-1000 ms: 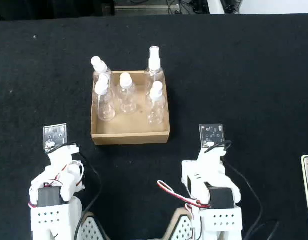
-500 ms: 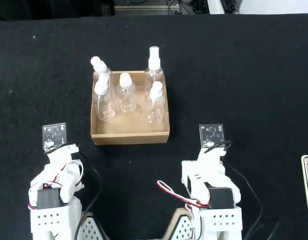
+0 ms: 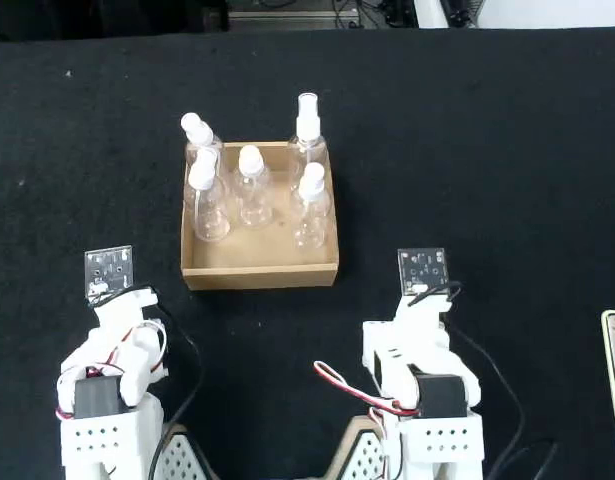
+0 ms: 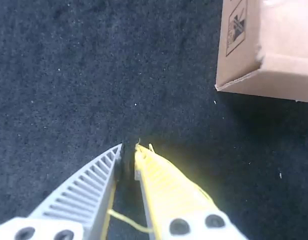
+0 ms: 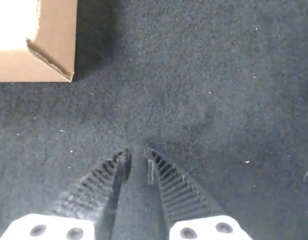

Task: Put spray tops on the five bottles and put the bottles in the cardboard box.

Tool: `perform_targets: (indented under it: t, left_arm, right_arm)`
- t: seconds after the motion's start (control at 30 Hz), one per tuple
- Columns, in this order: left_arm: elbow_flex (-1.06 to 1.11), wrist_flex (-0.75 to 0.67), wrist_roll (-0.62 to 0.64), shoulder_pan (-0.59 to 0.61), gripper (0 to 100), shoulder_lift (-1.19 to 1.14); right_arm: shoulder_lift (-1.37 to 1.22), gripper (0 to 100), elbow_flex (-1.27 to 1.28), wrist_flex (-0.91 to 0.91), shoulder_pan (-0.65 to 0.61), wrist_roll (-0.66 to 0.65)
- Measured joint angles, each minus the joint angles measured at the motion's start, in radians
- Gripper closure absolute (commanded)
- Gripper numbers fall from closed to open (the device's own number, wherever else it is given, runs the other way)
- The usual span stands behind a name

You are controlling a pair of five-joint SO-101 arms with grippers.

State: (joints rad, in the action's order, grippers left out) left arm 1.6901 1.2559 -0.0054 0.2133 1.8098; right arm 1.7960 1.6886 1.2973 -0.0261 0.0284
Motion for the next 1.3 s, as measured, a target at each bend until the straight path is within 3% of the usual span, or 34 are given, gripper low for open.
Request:
perform_targets:
  t: [1.07,1.23,1.3]
  left_arm:
    - [0.000,0.000,0.000,0.000,97,0.000]
    - [0.000,0.000,0.000,0.000,97,0.000]
    - [0.000,0.000,0.000,0.000,97,0.000]
  right_arm:
    - [0.000,98.1,0.000,0.000,-0.003,-0.002]
    - [0.000,98.1,0.000,0.000,-0.164,-0.002]
    - [0.000,98.1,0.000,0.000,-0.175,-0.002]
